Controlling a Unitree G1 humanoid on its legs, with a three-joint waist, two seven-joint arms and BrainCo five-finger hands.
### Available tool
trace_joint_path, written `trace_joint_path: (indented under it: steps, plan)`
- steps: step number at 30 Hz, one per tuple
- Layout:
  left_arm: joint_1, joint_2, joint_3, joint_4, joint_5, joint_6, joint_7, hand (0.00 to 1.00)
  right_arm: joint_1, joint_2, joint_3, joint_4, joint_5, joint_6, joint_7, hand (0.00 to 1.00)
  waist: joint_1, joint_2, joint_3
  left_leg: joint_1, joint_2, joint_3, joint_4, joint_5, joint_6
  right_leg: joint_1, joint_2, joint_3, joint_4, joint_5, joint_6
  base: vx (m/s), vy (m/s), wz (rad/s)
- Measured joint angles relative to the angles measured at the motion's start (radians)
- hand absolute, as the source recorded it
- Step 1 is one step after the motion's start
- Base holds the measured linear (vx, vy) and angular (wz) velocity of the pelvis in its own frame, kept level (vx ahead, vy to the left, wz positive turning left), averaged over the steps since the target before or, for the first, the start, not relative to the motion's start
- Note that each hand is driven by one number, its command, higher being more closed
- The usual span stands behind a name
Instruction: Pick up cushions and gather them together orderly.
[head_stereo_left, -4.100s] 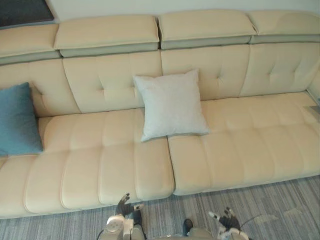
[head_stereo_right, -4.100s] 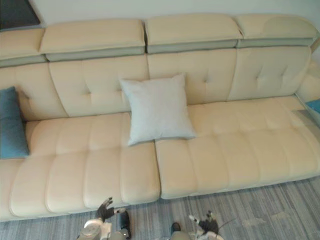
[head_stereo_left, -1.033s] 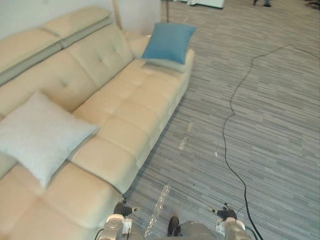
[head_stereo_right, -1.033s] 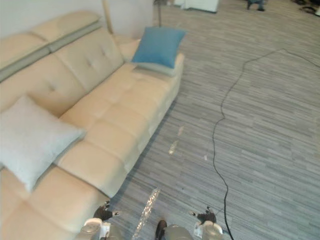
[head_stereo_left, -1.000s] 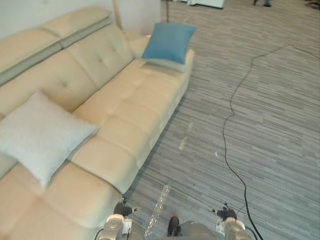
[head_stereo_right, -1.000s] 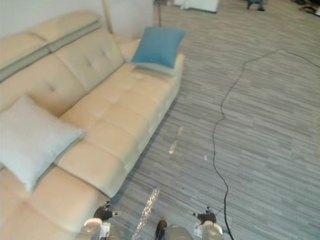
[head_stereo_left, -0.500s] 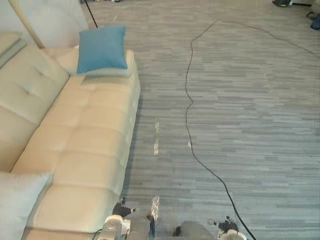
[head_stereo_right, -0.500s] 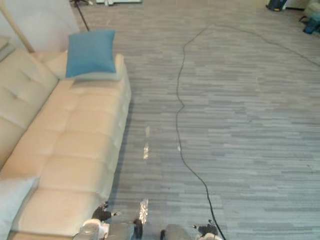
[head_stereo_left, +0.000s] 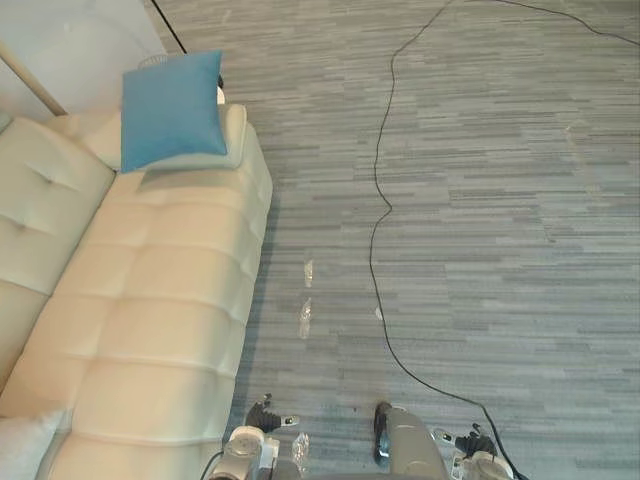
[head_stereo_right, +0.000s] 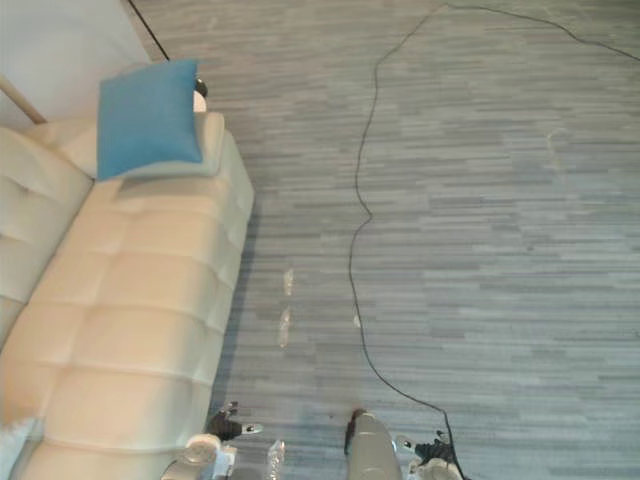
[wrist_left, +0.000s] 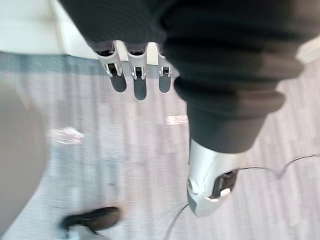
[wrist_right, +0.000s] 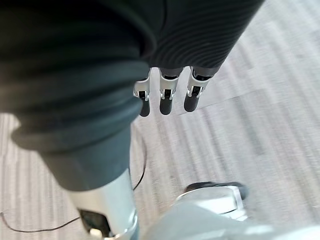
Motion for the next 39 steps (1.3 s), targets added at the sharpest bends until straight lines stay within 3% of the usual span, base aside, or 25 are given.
trace_joint_path:
  steps: [1,2,4,5,6,8,9,11,12,13,15,17,18,20,21,23,25,27,28,29,31,32,33,35,39]
  plan:
    - [0.002,0.001,0.009,-0.015,0.0,-0.002,-0.003,0.0,-0.002,0.006,-0.006,0.002,0.008,-0.004,0.0,0.0,0.002,-0.003,0.004,-0.055,0.023,0.088,0.069,-0.028,0.048,0.066,0.003,-0.011,-0.046,-0.001,0.001,0.31,-0.112,0.17]
    - [0.003,-0.001,0.012,-0.022,0.0,-0.001,-0.003,0.0,-0.005,0.002,-0.007,0.001,0.011,-0.005,0.0,0.0,0.007,-0.001,0.004,-0.092,0.023,0.147,0.051,-0.045,0.064,0.11,0.002,-0.017,-0.082,-0.001,0.002,0.26,-0.082,0.17]
    - [0.003,-0.001,0.02,-0.023,-0.001,-0.001,-0.005,0.0,-0.011,0.0,-0.009,0.001,0.01,-0.005,-0.001,0.0,0.008,0.0,0.004,-0.126,0.006,0.181,-0.028,-0.051,0.073,0.142,0.002,-0.02,-0.116,-0.001,0.004,0.24,0.007,0.06]
    - [0.001,-0.001,0.022,-0.032,0.0,0.0,-0.006,0.0,-0.024,0.003,-0.01,0.001,0.01,-0.005,-0.002,0.0,0.01,0.001,0.005,-0.148,-0.047,0.193,-0.264,-0.042,0.062,0.176,-0.002,-0.027,-0.156,-0.003,0.014,0.24,0.043,0.02]
    - [0.001,-0.001,0.022,-0.032,0.0,-0.001,-0.006,0.0,-0.024,0.003,-0.01,0.001,0.01,-0.005,-0.002,0.0,0.01,0.001,0.006,-0.146,-0.057,0.193,-0.312,-0.036,0.056,0.183,-0.002,-0.028,-0.161,-0.004,0.016,0.34,0.092,0.06]
    - [0.003,-0.002,0.017,-0.032,0.0,0.0,-0.009,0.0,-0.02,0.004,-0.012,0.004,0.01,-0.005,-0.004,0.0,0.01,0.01,0.01,-0.135,-0.105,0.192,-0.633,0.057,0.045,0.229,0.0,-0.041,-0.195,-0.02,0.041,0.33,0.118,0.09]
    - [0.002,-0.002,0.017,-0.032,0.0,-0.001,-0.01,0.0,-0.019,0.003,-0.01,0.008,0.01,-0.004,-0.007,0.0,0.014,0.013,0.016,-0.123,-0.116,0.193,-0.72,0.166,0.044,0.267,0.004,-0.041,-0.224,-0.032,0.064,0.29,0.127,0.0]
    - [-0.001,0.005,0.017,-0.032,0.0,0.0,-0.01,0.0,-0.024,0.013,-0.009,0.009,0.009,-0.005,-0.011,0.0,0.021,-0.006,0.016,-0.115,-0.141,0.203,-0.705,0.239,0.089,0.315,-0.015,-0.03,-0.262,-0.046,0.1,0.43,0.161,0.0]
    - [-0.004,0.012,0.017,-0.032,0.0,0.0,-0.011,0.0,-0.023,0.018,-0.008,0.012,0.009,-0.005,-0.01,0.0,0.022,-0.021,0.014,-0.116,-0.164,0.203,-0.676,0.218,0.121,0.328,-0.037,-0.031,-0.262,-0.056,0.118,0.57,0.171,0.14]
    - [-0.005,0.011,0.017,-0.033,0.0,0.0,-0.011,0.0,-0.02,0.02,-0.003,0.023,0.007,-0.005,-0.007,0.0,0.022,-0.04,0.005,-0.142,-0.19,0.202,-0.605,0.152,0.155,0.303,-0.066,-0.011,-0.19,-0.059,0.129,0.48,0.149,0.14]
    - [-0.005,0.014,0.017,-0.032,-0.001,0.0,-0.012,0.0,-0.018,0.025,-0.005,0.029,0.005,-0.005,-0.002,0.0,0.023,-0.04,-0.002,-0.129,-0.208,0.2,-0.576,0.104,0.158,0.217,-0.103,0.04,0.038,-0.062,0.159,0.47,0.19,0.25]
    - [-0.006,0.033,0.0,-0.03,-0.001,0.003,-0.011,0.0,-0.011,0.04,-0.01,0.026,0.002,-0.005,0.003,0.0,0.01,-0.075,0.005,-0.042,-0.252,0.177,-0.593,0.057,0.17,0.075,-0.151,0.113,0.422,-0.009,0.253,0.53,0.147,0.44]
    - [-0.002,0.039,-0.011,-0.028,-0.001,0.005,-0.011,0.0,-0.01,0.039,-0.01,0.025,0.002,-0.005,0.005,0.0,0.009,-0.075,0.005,-0.013,-0.254,0.166,-0.599,0.043,0.172,0.053,-0.153,0.11,0.481,-0.012,0.247,0.61,0.07,0.42]
    - [0.001,0.046,-0.014,-0.011,-0.001,0.01,-0.009,0.0,-0.007,0.033,-0.009,0.021,0.002,-0.009,0.005,0.0,0.004,-0.066,0.008,0.104,-0.25,0.13,-0.653,0.027,0.176,0.005,-0.159,0.048,0.551,-0.048,0.19,0.54,0.012,0.4]
    - [-0.004,0.045,-0.023,-0.012,-0.002,0.01,-0.007,0.0,-0.006,0.027,-0.009,0.008,0.002,-0.014,0.005,0.0,-0.009,-0.054,0.011,0.162,-0.233,0.105,-0.698,0.027,0.176,-0.033,-0.153,-0.013,0.492,-0.073,0.148,0.35,-0.047,0.42]
    - [-0.016,0.037,-0.028,-0.013,-0.002,0.01,-0.005,0.0,-0.008,0.016,-0.008,-0.011,0.002,-0.017,0.005,0.0,-0.01,-0.035,0.022,0.204,-0.204,0.088,-0.727,0.027,0.175,-0.089,-0.136,-0.063,0.345,-0.08,0.132,0.4,-0.107,0.42]
    - [-0.022,0.036,-0.047,-0.014,-0.002,0.009,-0.003,0.0,-0.015,0.007,-0.007,-0.011,0.003,-0.016,0.003,0.0,-0.014,-0.019,0.028,0.225,-0.164,0.084,-0.735,0.018,0.161,-0.146,-0.103,-0.07,0.094,-0.013,0.129,0.44,-0.194,0.42]
    - [-0.015,0.048,-0.05,-0.012,-0.001,0.008,-0.002,0.0,-0.001,0.02,-0.006,-0.009,0.004,-0.016,0.002,0.0,-0.017,-0.053,0.02,0.262,-0.157,0.083,-0.732,-0.036,0.075,-0.151,-0.078,-0.014,-0.17,0.236,0.111,0.46,-0.281,0.38]
    - [-0.016,0.039,-0.049,0.003,-0.001,0.009,0.0,0.0,0.005,0.013,-0.007,-0.005,0.003,-0.015,0.001,0.0,-0.02,-0.038,0.019,0.287,-0.14,0.075,-0.732,-0.063,0.053,-0.153,-0.066,-0.011,-0.121,0.27,0.062,0.34,-0.233,0.18]
    - [-0.012,0.027,-0.051,0.008,0.0,0.008,-0.001,0.0,0.006,0.006,-0.009,-0.005,0.003,-0.014,0.0,0.0,-0.015,-0.018,0.011,0.291,-0.114,0.076,-0.724,-0.063,0.049,-0.158,-0.049,-0.012,-0.086,0.233,0.059,0.42,-0.29,0.09]
    - [-0.013,0.011,-0.049,0.01,0.001,0.007,-0.003,0.0,0.007,0.009,-0.013,-0.005,0.007,-0.016,0.001,0.0,-0.02,-0.013,0.008,0.247,-0.086,0.068,-0.571,-0.063,0.048,-0.149,-0.031,-0.017,-0.039,0.142,0.042,0.39,-0.293,-0.01]
    - [-0.013,0.006,-0.046,0.01,0.001,0.007,-0.005,0.0,0.011,0.01,-0.015,-0.003,0.009,-0.015,0.002,0.0,-0.019,-0.012,0.008,0.202,-0.07,0.065,-0.447,-0.052,0.028,-0.127,-0.022,-0.021,-0.037,0.121,0.036,0.36,-0.297,0.01]
    - [-0.008,-0.001,-0.039,0.009,0.001,0.007,-0.01,0.0,0.023,0.01,-0.019,0.0,0.011,-0.015,0.003,0.0,-0.019,-0.01,0.01,0.141,-0.044,0.061,-0.287,-0.022,-0.022,-0.087,-0.009,-0.027,-0.044,0.1,0.026,0.36,-0.25,0.05]
    - [-0.005,-0.012,-0.028,0.004,0.0,0.002,-0.015,0.0,0.045,0.02,-0.049,0.001,0.034,-0.015,0.004,0.0,-0.019,-0.005,0.014,0.022,0.011,0.085,0.036,-0.042,-0.027,0.041,0.028,-0.037,-0.096,0.072,0.001,0.42,-0.207,-0.08]
    - [-0.008,-0.018,-0.01,-0.014,0.0,0.001,-0.012,0.0,0.041,0.025,-0.059,-0.002,0.056,-0.016,0.002,0.0,-0.014,-0.007,0.015,-0.075,0.001,0.165,-0.036,-0.071,0.019,0.138,0.027,-0.017,-0.168,0.07,-0.001,0.3,-0.035,-0.27]
